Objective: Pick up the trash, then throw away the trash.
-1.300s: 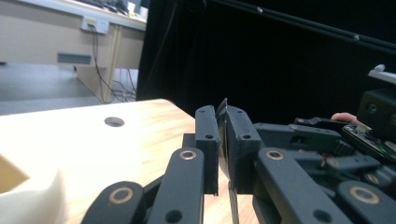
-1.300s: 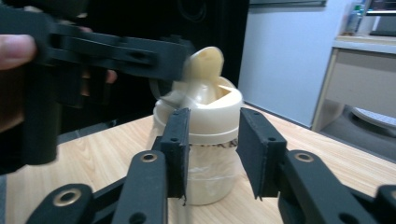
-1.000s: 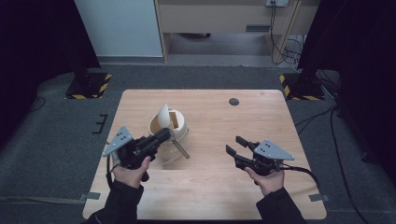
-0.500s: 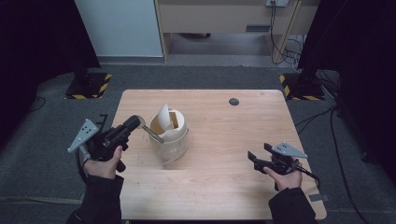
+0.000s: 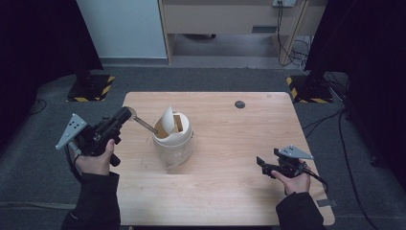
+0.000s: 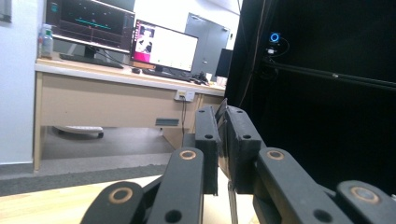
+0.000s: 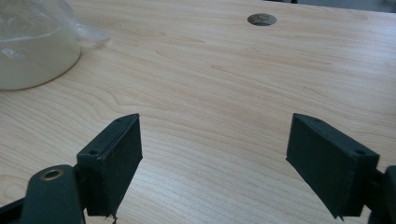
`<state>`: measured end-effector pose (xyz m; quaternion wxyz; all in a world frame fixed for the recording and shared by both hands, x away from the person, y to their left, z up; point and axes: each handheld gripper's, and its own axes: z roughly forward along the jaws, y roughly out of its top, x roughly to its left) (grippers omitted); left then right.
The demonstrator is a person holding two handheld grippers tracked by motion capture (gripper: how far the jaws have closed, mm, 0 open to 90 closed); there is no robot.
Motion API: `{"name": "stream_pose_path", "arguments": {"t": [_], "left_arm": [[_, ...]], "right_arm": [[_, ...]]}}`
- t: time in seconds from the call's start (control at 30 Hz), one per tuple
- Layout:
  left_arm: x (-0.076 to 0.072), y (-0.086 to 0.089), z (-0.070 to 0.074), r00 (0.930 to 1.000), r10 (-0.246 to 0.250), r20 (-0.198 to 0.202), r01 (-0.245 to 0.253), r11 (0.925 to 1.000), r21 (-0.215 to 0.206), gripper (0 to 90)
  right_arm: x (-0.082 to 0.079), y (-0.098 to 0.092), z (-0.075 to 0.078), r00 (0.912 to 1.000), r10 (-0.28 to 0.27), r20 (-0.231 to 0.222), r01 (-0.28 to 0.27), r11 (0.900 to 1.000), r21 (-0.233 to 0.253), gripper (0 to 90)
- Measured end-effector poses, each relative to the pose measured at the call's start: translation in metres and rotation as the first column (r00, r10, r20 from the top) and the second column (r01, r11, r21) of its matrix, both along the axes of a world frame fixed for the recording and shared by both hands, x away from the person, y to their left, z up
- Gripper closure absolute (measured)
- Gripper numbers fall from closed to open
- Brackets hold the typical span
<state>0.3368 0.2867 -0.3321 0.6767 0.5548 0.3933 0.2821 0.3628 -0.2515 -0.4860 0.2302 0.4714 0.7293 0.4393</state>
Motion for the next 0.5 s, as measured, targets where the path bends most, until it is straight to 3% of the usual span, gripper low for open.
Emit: {"name": "stream_pose_path", "arguments": {"t": [0.17,0.5], "left_arm": [[0.006,0.002,-0.002,0.9999,0.011,-0.002,-0.011,0.9999,0.006,83.7],[0.027,0.000,-0.020,0.9986,0.040,-0.034,-0.039,0.9986,0.035,83.8]], "right_arm": [[0.000,0.000,-0.001,1.0000,0.003,-0.002,-0.003,1.000,0.000,18.0],[0.002,0.000,-0.005,0.9999,0.002,-0.012,-0.002,1.000,-0.006,17.8]]}}
